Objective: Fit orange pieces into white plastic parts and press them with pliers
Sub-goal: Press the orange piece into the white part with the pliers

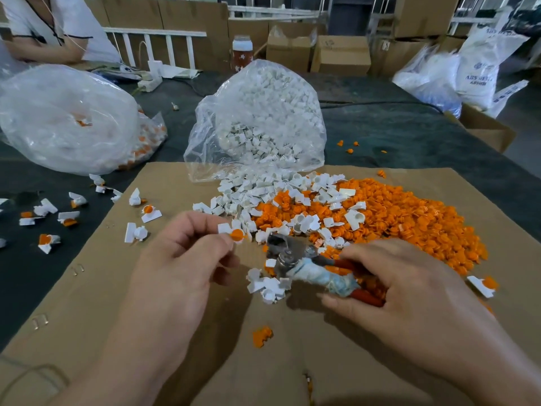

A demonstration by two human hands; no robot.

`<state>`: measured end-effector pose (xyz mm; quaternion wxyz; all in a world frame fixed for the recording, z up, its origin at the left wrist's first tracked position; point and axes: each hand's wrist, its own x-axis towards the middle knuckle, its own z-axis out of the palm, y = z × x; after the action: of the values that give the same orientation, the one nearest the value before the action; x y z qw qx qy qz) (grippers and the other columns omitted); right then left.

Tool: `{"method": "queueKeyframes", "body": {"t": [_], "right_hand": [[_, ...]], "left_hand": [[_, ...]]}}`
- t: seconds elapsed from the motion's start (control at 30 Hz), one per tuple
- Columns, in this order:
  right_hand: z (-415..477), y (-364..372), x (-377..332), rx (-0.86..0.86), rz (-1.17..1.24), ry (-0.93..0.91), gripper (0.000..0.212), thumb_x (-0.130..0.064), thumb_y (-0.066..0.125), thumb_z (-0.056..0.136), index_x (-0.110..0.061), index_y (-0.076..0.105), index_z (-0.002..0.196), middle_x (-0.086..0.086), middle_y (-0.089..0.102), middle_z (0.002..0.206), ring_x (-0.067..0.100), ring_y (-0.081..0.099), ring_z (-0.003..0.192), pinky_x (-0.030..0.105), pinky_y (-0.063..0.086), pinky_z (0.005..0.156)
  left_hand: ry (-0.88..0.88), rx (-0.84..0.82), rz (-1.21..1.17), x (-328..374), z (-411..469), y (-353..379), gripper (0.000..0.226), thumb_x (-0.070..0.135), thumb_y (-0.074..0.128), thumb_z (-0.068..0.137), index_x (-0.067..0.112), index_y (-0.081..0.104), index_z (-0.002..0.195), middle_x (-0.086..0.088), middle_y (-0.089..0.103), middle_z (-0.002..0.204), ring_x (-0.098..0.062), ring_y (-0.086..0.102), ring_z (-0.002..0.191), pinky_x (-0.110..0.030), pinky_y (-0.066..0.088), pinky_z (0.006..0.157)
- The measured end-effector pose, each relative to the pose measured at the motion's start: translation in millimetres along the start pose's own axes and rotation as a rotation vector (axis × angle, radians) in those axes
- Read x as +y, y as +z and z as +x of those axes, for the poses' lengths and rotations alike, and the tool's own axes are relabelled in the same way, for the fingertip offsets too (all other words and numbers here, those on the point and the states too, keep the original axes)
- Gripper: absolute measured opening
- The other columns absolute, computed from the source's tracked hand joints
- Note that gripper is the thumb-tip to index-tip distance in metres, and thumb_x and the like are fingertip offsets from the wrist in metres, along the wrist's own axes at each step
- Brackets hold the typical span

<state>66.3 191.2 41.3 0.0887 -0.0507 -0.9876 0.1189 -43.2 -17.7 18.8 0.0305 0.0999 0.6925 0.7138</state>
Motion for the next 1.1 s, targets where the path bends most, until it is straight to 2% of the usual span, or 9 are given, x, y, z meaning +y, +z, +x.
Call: {"method": "queueKeyframes", "body": {"t": [0.13, 0.27, 0.37, 0.5, 0.6, 0.7, 0.87, 0.97, 1.1], "right_hand": [[5.3, 8.2, 0.3, 0.115, -0.166, 0.061, 0.066, -0.077, 0.034, 0.076, -0.029, 0.06, 0.113, -0.012, 0.058, 0.094, 0.014, 0.049, 0.088, 0.031, 0.039, 0.073], [9.9, 10.1, 4.1, -0.02, -0.257, 0.169, 0.074, -0.078, 0.028, 0.075, -0.034, 0.046, 0.131, -0.009, 0.052, 0.117, 0.014, 0.04, 0.109, 0.035, 0.034, 0.093], [11.0, 9.3, 3.9, -0.015, -0.267, 0.151, 0.069, -0.076, 0.028, 0.078, -0.035, 0.045, 0.131, -0.009, 0.047, 0.124, 0.015, 0.035, 0.118, 0.036, 0.028, 0.101], [4.2, 6.5, -12.8, 0.216, -0.04, -0.064, 0.044, -0.06, 0.044, 0.087, -0.024, 0.061, 0.106, -0.008, 0.058, 0.104, 0.016, 0.052, 0.1, 0.035, 0.042, 0.086], [2.1, 10.8, -28.0, 0.177, -0.009, -0.248, 0.029, -0.046, 0.045, 0.093, -0.024, 0.063, 0.096, -0.008, 0.059, 0.089, 0.014, 0.055, 0.082, 0.033, 0.044, 0.072], [1.4, 11.5, -28.1, 0.143, 0.0, -0.252, 0.028, -0.036, 0.04, 0.096, -0.022, 0.064, 0.093, -0.008, 0.058, 0.082, 0.013, 0.054, 0.075, 0.034, 0.048, 0.066], [-1.8, 9.8, -25.7, 0.138, 0.132, -0.253, 0.026, -0.034, 0.038, 0.098, -0.022, 0.061, 0.094, -0.01, 0.056, 0.087, 0.008, 0.052, 0.079, 0.03, 0.049, 0.066], [-2.8, 11.4, -24.6, 0.143, 0.236, -0.258, 0.023, -0.038, 0.037, 0.099, -0.027, 0.057, 0.096, -0.015, 0.054, 0.089, 0.005, 0.051, 0.081, 0.03, 0.048, 0.066], [-5.2, 9.8, -27.3, 0.131, 0.387, -0.186, 0.016, -0.045, 0.036, 0.096, -0.038, 0.048, 0.089, -0.02, 0.051, 0.082, 0.003, 0.054, 0.078, 0.021, 0.043, 0.059]], "left_hand": [[-0.177, -0.153, 0.017, 0.7, -6.9, 6.8, 0.018, 0.003, 0.061, 0.084, 0.015, 0.07, 0.073, -0.006, 0.063, 0.061, -0.011, 0.058, 0.054, -0.022, 0.047, 0.049], [-0.277, -0.191, 0.02, -2.0, -15.2, 17.8, 0.024, 0.002, 0.062, 0.086, 0.019, 0.072, 0.071, -0.006, 0.065, 0.062, -0.011, 0.06, 0.054, -0.02, 0.047, 0.046], [-0.311, -0.179, 0.044, -0.8, -18.4, 21.4, 0.022, 0.006, 0.065, 0.086, 0.02, 0.071, 0.071, -0.008, 0.068, 0.064, -0.012, 0.062, 0.055, -0.02, 0.048, 0.048], [-0.269, -0.175, 0.145, 1.3, -23.8, 27.1, 0.02, 0.012, 0.067, 0.088, 0.028, 0.071, 0.077, -0.006, 0.071, 0.064, -0.014, 0.063, 0.055, -0.033, 0.052, 0.056], [-0.064, -0.186, 0.317, 1.1, -30.7, 29.1, 0.008, 0.033, 0.064, 0.079, 0.039, 0.067, 0.085, 0.005, 0.068, 0.064, -0.011, 0.062, 0.057, -0.032, 0.049, 0.06], [0.055, -0.235, 0.387, 3.0, -35.4, 27.8, 0.011, 0.047, 0.062, 0.08, 0.045, 0.066, 0.09, 0.013, 0.068, 0.069, -0.004, 0.062, 0.062, -0.023, 0.045, 0.058], [-0.041, -0.327, 0.118, -2.2, -29.4, 26.2, 0.02, 0.04, 0.063, 0.076, 0.035, 0.073, 0.093, 0.0, 0.071, 0.069, -0.011, 0.062, 0.06, -0.034, 0.05, 0.061], [-0.232, -0.467, -0.133, -2.2, -28.3, 26.2, 0.017, 0.035, 0.067, 0.078, 0.021, 0.074, 0.085, -0.011, 0.065, 0.066, -0.022, 0.06, 0.055, -0.031, 0.049, 0.05], [-0.124, -0.514, -0.13, -1.7, -28.3, 22.1, 0.023, 0.041, 0.075, 0.072, 0.021, 0.072, 0.082, -0.005, 0.063, 0.062, -0.018, 0.061, 0.051, -0.024, 0.049, 0.046]]}}
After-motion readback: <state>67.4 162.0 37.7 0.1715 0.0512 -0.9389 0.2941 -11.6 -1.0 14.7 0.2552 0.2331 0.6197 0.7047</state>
